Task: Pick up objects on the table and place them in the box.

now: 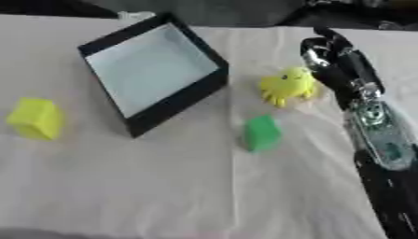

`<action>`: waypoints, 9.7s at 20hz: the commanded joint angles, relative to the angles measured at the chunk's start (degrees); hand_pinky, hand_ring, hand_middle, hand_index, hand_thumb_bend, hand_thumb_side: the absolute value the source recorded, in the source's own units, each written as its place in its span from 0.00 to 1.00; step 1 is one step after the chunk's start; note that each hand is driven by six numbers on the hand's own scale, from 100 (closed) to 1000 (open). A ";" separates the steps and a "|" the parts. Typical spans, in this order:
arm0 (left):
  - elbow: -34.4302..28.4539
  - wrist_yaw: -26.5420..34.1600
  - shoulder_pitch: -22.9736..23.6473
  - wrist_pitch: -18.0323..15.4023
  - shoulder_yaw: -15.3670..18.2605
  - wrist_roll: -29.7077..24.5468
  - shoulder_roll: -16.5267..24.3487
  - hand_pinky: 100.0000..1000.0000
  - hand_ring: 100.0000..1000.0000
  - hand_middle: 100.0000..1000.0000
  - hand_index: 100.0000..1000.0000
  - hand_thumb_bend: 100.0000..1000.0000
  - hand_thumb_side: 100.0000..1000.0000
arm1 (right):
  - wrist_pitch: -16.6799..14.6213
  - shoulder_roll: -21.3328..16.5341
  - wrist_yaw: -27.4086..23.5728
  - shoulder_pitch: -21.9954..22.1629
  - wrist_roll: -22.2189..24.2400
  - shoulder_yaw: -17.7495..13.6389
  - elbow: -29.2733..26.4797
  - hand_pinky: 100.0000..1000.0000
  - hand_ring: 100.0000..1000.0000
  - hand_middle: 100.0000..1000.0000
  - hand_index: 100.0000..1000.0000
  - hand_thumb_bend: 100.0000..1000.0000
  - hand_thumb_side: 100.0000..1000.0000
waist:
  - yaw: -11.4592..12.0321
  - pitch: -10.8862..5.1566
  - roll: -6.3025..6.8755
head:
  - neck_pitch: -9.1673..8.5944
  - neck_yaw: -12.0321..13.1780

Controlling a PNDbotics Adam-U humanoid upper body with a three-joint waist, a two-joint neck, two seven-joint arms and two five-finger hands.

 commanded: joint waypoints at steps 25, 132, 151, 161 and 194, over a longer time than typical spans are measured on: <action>-2.48 -6.78 -1.32 2.54 -4.31 -20.93 33.02 0.79 0.66 0.80 0.83 0.40 0.62 | -0.06 -2.29 0.63 0.32 0.37 -0.22 -0.07 0.88 0.75 0.71 0.89 0.06 0.31 | 0.66 -1.14 1.41 | -0.03 -1.36; 36.40 -42.41 -35.63 -13.08 -29.77 -66.60 25.86 0.72 0.64 0.52 0.62 0.17 0.00 | 0.66 -0.40 1.39 1.58 2.65 1.02 1.60 0.89 0.75 0.72 0.89 0.00 0.39 | -2.24 -0.15 1.90 | -0.03 2.85; 24.55 -37.62 -48.35 -9.45 -27.22 -67.67 27.14 0.72 0.64 0.52 0.61 0.19 0.00 | 0.41 -1.05 1.63 0.44 3.29 1.49 1.48 0.89 0.75 0.72 0.89 0.00 0.38 | -1.69 -0.84 2.29 | -0.03 1.51; 31.34 -38.57 -58.04 -8.82 -26.49 -67.49 18.15 0.73 0.62 0.51 0.61 0.17 0.00 | 0.34 -0.80 1.59 -0.80 3.56 1.69 1.41 0.89 0.75 0.72 0.89 0.00 0.37 | -2.13 -0.94 2.42 | -0.03 1.51; 56.98 -67.31 -59.96 -12.92 -21.27 -48.60 -0.41 0.82 0.82 0.81 0.90 0.49 0.42 | 1.27 3.41 1.38 -3.44 5.58 3.34 0.50 0.89 0.75 0.72 0.89 0.00 0.38 | -6.60 1.09 2.61 | -0.03 4.79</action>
